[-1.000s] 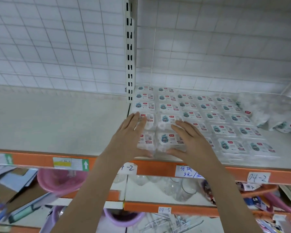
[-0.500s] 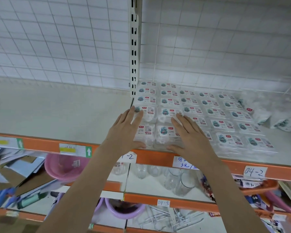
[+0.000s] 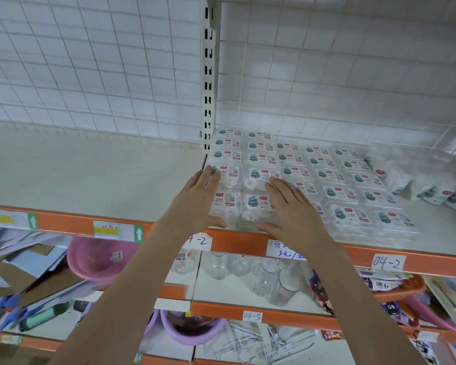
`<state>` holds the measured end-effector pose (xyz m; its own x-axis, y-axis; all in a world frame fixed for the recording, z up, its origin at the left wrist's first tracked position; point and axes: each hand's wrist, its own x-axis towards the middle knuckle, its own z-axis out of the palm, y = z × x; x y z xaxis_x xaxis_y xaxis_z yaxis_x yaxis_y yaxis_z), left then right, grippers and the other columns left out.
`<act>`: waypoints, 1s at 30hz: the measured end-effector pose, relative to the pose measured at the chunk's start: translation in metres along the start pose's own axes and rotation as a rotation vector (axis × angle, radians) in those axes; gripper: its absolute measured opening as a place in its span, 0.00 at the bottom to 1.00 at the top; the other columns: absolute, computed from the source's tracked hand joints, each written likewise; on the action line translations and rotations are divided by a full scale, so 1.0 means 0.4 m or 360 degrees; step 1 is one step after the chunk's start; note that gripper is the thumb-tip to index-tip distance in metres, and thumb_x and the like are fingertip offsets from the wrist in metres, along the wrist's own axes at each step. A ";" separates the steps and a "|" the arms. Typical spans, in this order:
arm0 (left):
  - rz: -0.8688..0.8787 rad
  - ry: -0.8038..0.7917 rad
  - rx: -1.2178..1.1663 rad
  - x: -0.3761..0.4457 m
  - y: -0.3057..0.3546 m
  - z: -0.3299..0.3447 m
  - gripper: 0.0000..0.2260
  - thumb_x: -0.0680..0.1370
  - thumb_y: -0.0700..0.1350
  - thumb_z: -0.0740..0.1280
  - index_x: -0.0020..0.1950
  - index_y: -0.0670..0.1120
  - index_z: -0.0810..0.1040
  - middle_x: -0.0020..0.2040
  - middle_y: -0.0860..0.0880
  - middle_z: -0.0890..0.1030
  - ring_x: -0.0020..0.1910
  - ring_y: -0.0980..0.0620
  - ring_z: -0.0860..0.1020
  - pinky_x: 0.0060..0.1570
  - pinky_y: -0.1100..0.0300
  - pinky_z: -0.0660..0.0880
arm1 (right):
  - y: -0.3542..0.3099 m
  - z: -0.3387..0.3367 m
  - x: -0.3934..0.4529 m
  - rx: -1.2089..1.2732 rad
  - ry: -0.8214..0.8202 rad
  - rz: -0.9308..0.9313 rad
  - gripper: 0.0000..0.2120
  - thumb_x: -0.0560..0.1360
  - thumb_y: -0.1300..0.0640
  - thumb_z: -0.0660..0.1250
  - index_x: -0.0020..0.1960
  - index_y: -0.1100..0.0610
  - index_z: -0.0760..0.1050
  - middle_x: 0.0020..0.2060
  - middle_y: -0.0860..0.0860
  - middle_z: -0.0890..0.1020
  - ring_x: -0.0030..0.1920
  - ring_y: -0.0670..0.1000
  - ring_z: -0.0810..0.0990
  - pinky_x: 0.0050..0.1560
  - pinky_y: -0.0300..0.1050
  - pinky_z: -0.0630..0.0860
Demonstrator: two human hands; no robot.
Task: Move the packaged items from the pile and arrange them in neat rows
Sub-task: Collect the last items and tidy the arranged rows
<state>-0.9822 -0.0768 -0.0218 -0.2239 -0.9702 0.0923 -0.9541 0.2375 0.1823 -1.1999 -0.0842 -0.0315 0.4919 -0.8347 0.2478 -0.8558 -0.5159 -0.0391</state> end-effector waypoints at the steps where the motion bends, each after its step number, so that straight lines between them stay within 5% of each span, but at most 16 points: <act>1: 0.0011 0.0000 -0.0007 0.002 -0.003 0.001 0.50 0.69 0.60 0.70 0.75 0.43 0.41 0.76 0.44 0.42 0.75 0.47 0.43 0.72 0.57 0.46 | 0.000 -0.002 0.000 0.0014 -0.0006 0.0006 0.40 0.73 0.43 0.65 0.75 0.57 0.48 0.75 0.51 0.50 0.75 0.49 0.46 0.69 0.37 0.36; 10: 0.0161 0.0106 0.0228 0.008 -0.005 -0.001 0.46 0.71 0.60 0.67 0.75 0.44 0.42 0.75 0.42 0.46 0.74 0.44 0.41 0.72 0.51 0.39 | -0.025 -0.007 0.000 -0.0035 -0.0059 0.0122 0.42 0.74 0.44 0.64 0.75 0.57 0.42 0.75 0.50 0.45 0.75 0.49 0.43 0.69 0.38 0.35; 20: 0.0437 0.0159 -0.0052 0.023 0.155 0.034 0.39 0.75 0.61 0.61 0.76 0.45 0.44 0.76 0.45 0.48 0.75 0.48 0.45 0.73 0.52 0.41 | 0.084 -0.043 -0.140 -0.0074 -0.0052 0.0424 0.37 0.76 0.45 0.60 0.75 0.55 0.43 0.75 0.50 0.46 0.75 0.48 0.43 0.72 0.43 0.40; 30: 0.0325 0.0162 0.0200 0.073 0.314 0.073 0.39 0.74 0.61 0.62 0.76 0.46 0.45 0.76 0.47 0.48 0.75 0.49 0.45 0.72 0.52 0.42 | 0.210 -0.041 -0.154 0.0163 -0.0042 0.0186 0.35 0.73 0.46 0.67 0.72 0.60 0.58 0.73 0.56 0.60 0.74 0.56 0.55 0.72 0.49 0.49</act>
<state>-1.1143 -0.0768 -0.0249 -0.3991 -0.8916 0.2138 -0.9099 0.4139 0.0273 -1.3048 -0.0728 -0.0340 0.3953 -0.8942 0.2102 -0.8872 -0.4309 -0.1651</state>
